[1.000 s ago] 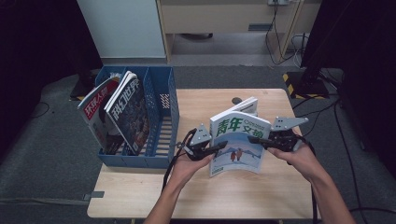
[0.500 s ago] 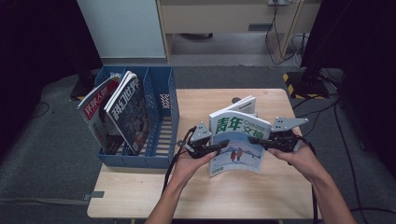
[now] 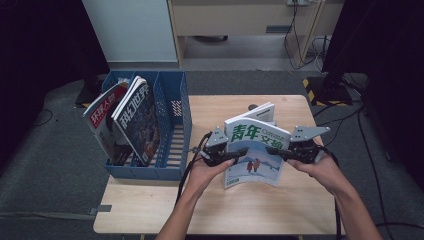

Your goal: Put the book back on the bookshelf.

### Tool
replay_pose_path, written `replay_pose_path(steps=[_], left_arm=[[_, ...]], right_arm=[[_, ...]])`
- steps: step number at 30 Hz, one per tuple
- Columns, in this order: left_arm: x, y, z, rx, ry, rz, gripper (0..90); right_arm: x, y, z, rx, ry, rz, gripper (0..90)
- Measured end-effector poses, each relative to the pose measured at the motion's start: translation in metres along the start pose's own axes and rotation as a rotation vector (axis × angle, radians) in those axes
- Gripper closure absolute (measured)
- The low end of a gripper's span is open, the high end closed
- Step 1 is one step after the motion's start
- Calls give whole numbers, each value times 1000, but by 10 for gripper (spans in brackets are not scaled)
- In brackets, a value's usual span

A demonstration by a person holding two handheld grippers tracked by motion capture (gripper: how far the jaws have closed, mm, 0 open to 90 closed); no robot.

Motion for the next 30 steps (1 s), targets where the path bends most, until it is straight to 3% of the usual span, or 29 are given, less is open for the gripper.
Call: replay_pose_path(steps=[2, 3, 5, 15, 22, 28, 30], left_arm=[[-2, 1, 0, 0, -8, -21, 524], [-2, 2, 0, 8, -9, -22, 595], [-1, 2, 0, 18, -6, -17, 644], [8, 8, 3, 29, -66, -27, 730], [15, 13, 6, 47, -96, -11, 735], [21, 18, 12, 63, -116, 1, 735], [22, 20, 14, 68, -122, 3, 735]], right_arm=[[0, 0, 0, -2, 0, -1, 842], [0, 1, 1, -4, 1, -1, 842], [0, 1, 1, -4, -2, 2, 840], [7, -1, 2, 0, 5, 60, 750], [17, -4, 6, 3, -9, 120, 550], [25, -4, 8, 19, -26, 152, 358], [26, -4, 8, 25, -24, 154, 330]])
Point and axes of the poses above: each handheld gripper's, and its own axes: y roughly backward along the jaws, z roughly out of its underside, x roughly to its right, the point moved 10 cm from there along -y, roughly forward along the jaws, and after that the axes turned 15 degrees about -x, right-handed, at the moved point
